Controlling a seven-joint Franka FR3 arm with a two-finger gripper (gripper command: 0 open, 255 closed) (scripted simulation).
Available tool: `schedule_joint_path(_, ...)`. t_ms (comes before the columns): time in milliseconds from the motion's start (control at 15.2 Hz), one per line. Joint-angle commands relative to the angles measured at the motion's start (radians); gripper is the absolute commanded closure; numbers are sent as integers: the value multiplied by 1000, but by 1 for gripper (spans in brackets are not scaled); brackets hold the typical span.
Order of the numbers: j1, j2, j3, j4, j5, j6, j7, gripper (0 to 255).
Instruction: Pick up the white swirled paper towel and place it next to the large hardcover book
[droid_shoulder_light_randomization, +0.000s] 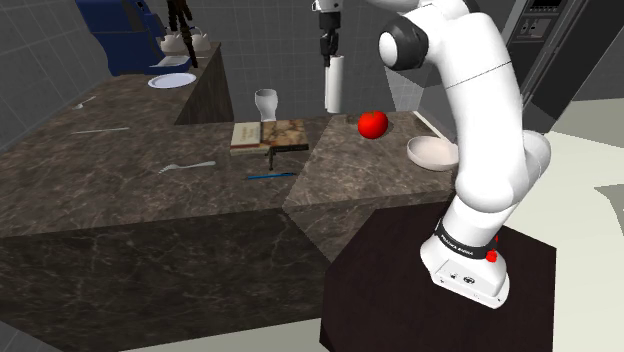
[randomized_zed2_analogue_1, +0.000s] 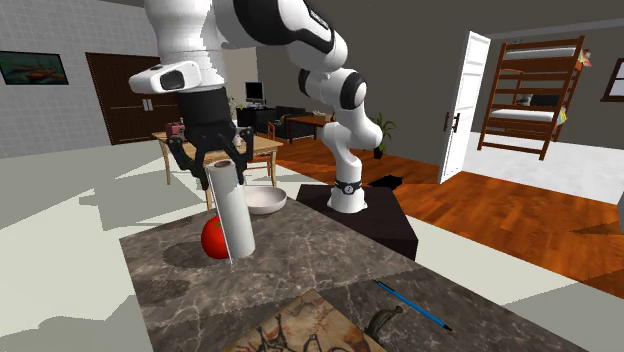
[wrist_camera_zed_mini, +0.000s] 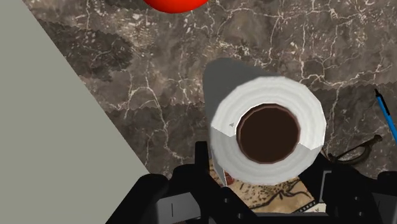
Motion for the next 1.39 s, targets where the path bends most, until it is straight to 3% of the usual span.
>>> schedule_joint_path(0,-16,55,8,56,13,0,3,255)
schedule_joint_path(726,39,-9,-1,-211,-2,195,-16,255)
schedule_joint_path(1056,51,-13,-1,-288,-2,266,-22,255)
schedule_joint_path(1320,51,-13,-1,-288,-2,266,-22,255)
